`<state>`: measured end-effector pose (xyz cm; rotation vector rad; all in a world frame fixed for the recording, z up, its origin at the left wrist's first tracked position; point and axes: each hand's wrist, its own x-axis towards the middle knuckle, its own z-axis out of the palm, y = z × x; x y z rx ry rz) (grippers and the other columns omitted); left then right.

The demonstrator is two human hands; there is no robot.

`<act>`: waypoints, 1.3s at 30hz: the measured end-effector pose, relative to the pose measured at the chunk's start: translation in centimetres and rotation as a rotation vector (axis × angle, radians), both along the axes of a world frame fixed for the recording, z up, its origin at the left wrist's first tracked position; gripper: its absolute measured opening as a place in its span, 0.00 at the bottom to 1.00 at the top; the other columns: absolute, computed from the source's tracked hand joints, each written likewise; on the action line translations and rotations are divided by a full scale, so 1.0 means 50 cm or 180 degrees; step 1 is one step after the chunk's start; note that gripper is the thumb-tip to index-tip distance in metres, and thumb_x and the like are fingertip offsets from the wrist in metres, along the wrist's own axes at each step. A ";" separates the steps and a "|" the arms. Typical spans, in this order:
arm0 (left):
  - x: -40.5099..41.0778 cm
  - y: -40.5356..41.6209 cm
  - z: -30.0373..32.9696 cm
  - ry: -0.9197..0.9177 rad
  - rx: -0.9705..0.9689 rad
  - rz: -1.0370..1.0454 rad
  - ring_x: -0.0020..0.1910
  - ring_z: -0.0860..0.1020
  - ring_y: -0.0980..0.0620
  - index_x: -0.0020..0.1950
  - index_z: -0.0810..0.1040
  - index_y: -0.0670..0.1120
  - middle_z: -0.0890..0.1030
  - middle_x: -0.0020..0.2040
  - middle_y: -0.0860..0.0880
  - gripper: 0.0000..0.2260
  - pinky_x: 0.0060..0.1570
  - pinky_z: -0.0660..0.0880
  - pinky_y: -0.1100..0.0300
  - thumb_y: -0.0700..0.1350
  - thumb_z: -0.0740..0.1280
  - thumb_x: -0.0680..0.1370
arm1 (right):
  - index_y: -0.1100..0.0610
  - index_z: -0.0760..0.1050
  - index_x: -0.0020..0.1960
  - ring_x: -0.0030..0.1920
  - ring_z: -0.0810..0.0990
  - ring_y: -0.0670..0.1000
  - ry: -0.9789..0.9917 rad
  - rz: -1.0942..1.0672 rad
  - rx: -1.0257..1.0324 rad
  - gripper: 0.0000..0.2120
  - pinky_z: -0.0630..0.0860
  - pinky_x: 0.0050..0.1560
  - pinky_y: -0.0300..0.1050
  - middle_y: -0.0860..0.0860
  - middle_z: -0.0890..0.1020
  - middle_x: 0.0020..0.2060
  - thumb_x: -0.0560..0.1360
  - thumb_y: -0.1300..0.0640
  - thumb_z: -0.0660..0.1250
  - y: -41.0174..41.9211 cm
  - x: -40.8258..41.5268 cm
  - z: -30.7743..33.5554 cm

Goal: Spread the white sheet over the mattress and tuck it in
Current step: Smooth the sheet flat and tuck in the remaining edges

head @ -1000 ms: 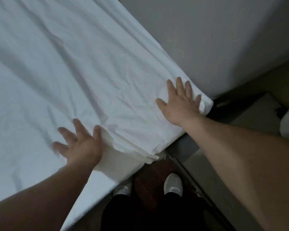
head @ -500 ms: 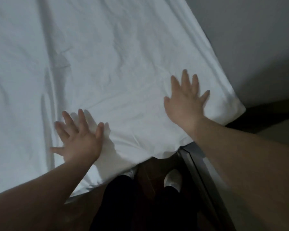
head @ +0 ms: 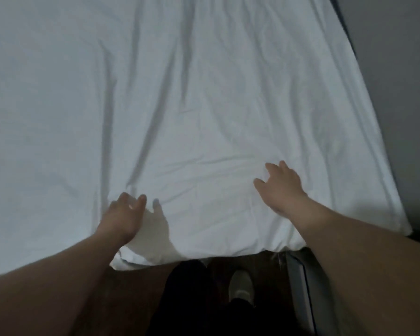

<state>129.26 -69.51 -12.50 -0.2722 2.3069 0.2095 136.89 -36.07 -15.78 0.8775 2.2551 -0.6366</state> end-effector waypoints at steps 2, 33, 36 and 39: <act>-0.005 -0.015 0.055 0.0082 0.0231 0.0189 0.66 0.74 0.38 0.73 0.69 0.44 0.74 0.70 0.39 0.26 0.66 0.70 0.44 0.61 0.54 0.83 | 0.53 0.58 0.81 0.78 0.61 0.60 0.0018 0.0054 -0.0008 0.33 0.63 0.75 0.59 0.53 0.58 0.81 0.81 0.40 0.57 -0.026 -0.022 0.053; -0.061 -0.679 -0.049 -0.0367 0.0263 -0.2022 0.81 0.34 0.44 0.80 0.36 0.64 0.31 0.81 0.58 0.32 0.71 0.52 0.23 0.62 0.53 0.84 | 0.50 0.52 0.81 0.78 0.57 0.60 -0.0102 0.0032 0.0175 0.34 0.63 0.72 0.68 0.54 0.52 0.81 0.80 0.42 0.59 -0.893 -0.101 0.016; -0.073 -0.744 -0.063 -0.0362 0.0216 -0.2048 0.81 0.34 0.46 0.81 0.34 0.60 0.31 0.81 0.57 0.34 0.70 0.55 0.24 0.60 0.54 0.84 | 0.48 0.48 0.82 0.80 0.50 0.60 -0.0313 -0.0187 0.0495 0.35 0.58 0.72 0.73 0.50 0.46 0.82 0.80 0.43 0.58 -0.955 -0.117 0.028; -0.091 -0.787 -0.065 -0.0428 0.0141 -0.1866 0.82 0.35 0.46 0.82 0.35 0.55 0.31 0.82 0.56 0.34 0.70 0.56 0.24 0.57 0.54 0.84 | 0.48 0.44 0.83 0.82 0.43 0.61 -0.0234 0.0075 0.0557 0.37 0.50 0.74 0.76 0.48 0.42 0.83 0.79 0.46 0.58 -1.007 -0.135 0.041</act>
